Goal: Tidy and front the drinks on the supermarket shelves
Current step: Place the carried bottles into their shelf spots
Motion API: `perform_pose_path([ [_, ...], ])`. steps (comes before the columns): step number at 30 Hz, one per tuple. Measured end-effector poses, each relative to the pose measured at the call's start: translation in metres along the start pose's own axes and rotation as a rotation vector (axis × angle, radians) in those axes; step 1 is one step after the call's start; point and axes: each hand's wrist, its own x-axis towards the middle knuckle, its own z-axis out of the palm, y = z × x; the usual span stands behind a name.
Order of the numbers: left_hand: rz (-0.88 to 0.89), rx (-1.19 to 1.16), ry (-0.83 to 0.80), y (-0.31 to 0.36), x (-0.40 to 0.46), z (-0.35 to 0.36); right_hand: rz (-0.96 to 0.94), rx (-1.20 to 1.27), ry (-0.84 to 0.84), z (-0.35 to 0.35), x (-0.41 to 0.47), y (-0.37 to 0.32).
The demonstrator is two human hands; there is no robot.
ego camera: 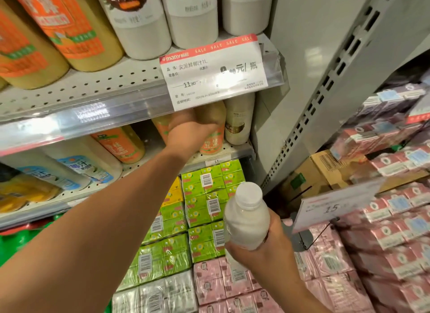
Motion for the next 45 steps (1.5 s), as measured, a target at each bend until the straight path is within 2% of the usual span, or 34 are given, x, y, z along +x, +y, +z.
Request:
perform_pose_path([
  [2, 0.112, 0.018, 0.077, -0.004, -0.006, -0.001, -0.002, 0.006, 0.010, 0.002, -0.001, 0.002],
  [5, 0.256, -0.074, 0.209, -0.010, -0.014, -0.002, -0.010, 0.034, 0.024, 0.003, -0.001, 0.003],
  [10, 0.470, -0.073, 0.266, -0.016, -0.026, 0.003, 0.000, 0.086, 0.030, 0.004, -0.002, 0.004],
  [16, 0.432, -0.259, 0.280, -0.046, -0.059, -0.001, -0.019, 0.129, 0.053, 0.006, -0.002, 0.000],
  [20, 0.458, -0.285, 0.338, -0.065, -0.079, -0.029, -0.071, 0.096, 0.115, 0.009, 0.005, -0.008],
  [23, 0.503, -0.267, 0.308, -0.076, -0.095, -0.056, -0.104, 0.061, 0.124, 0.012, 0.012, -0.023],
  [32, 0.324, -0.311, 0.165, -0.162, -0.107, -0.103, -0.084, 0.047, 0.078, 0.043, 0.061, -0.055],
  [36, 0.270, -0.283, 0.183, -0.193, -0.092, -0.121, -0.055, 0.044, 0.093, 0.059, 0.082, -0.058],
  [41, 0.414, -0.054, 0.173, -0.202, -0.079, -0.136, -0.085, -0.001, 0.146, 0.077, 0.117, -0.066],
  [45, 0.488, -0.044, 0.246, -0.206, -0.077, -0.126, -0.140, -0.039, 0.180, 0.086, 0.144, -0.078],
])
